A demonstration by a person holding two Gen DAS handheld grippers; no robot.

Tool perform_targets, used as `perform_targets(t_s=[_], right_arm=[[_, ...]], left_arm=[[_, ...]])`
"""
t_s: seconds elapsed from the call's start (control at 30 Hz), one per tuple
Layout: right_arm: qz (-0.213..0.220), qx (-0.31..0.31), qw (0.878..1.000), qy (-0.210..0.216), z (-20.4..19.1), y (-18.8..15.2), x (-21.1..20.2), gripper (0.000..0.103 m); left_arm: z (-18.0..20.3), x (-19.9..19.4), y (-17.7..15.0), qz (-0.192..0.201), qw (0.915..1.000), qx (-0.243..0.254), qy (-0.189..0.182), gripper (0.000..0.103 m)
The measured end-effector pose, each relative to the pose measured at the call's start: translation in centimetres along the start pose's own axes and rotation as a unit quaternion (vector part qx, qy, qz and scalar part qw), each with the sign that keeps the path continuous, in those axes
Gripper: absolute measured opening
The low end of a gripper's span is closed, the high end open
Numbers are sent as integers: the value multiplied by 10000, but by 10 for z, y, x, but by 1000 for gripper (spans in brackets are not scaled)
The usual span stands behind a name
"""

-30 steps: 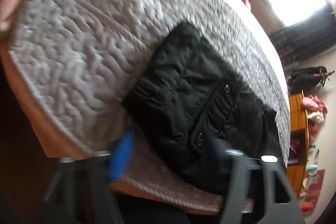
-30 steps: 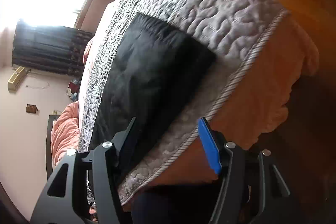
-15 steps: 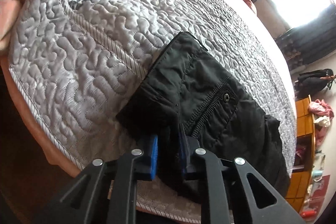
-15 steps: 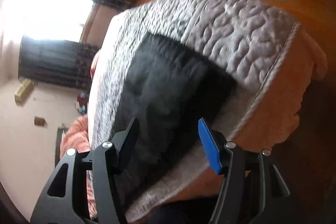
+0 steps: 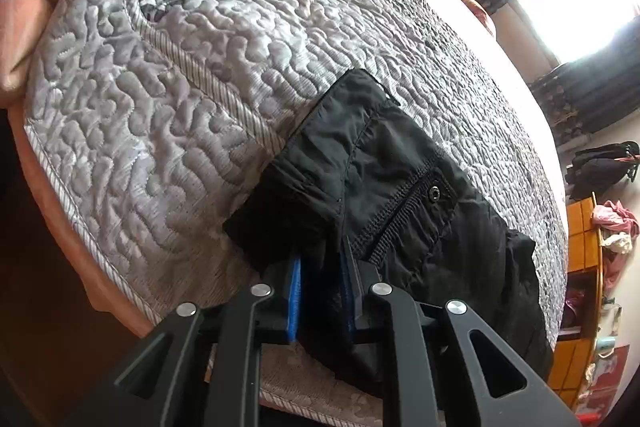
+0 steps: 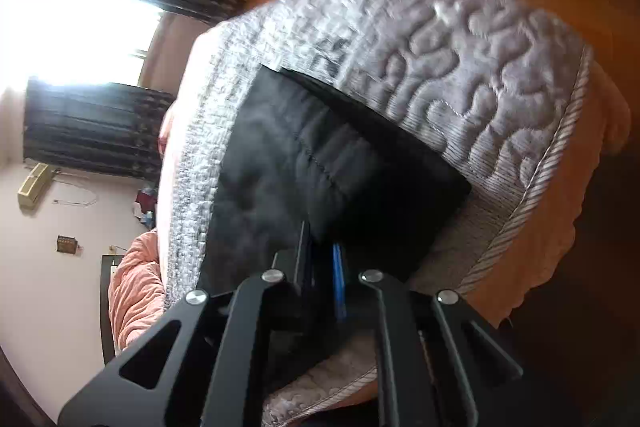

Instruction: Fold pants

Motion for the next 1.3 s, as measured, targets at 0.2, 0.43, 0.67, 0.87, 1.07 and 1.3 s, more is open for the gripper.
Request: perform_targets(t_s=[0.2, 0.43, 0.67, 0.87, 1.07, 1.3], right_arm=[[-46, 7, 9999, -106, 16, -6, 0, 5], [-11, 9, 9996, -287, 19, 0, 11, 5], [23, 142, 9995, -285, 26, -3, 3, 28], [389, -179, 9990, -109, 3, 13, -37, 28], [-82, -337, 9994, -59, 0, 5, 1, 34], [443, -214, 9982, -354, 28, 21, -23, 41]], left_arm=[[-5, 11, 4, -161, 9999, -46, 27, 16], [-9, 16, 0, -240, 9997, 33, 17, 16], [-9, 5, -2, -82, 9999, 136, -26, 25], [-11, -41, 2, 812, 9958, 271, 337, 73], [22, -28, -16, 799, 9904, 985, 554, 82], [34, 10, -40, 340, 9894, 1194, 757, 84]])
Point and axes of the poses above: each gripper's, at about its wrist camera, not at the fingertips, and x roughly the way its jaws point, z to its right, y to its top, the point moved 6 cm from there along x, roughly the way its jaws point, and after that the axes turned 7 degrees about y, right-handed, at the moved point
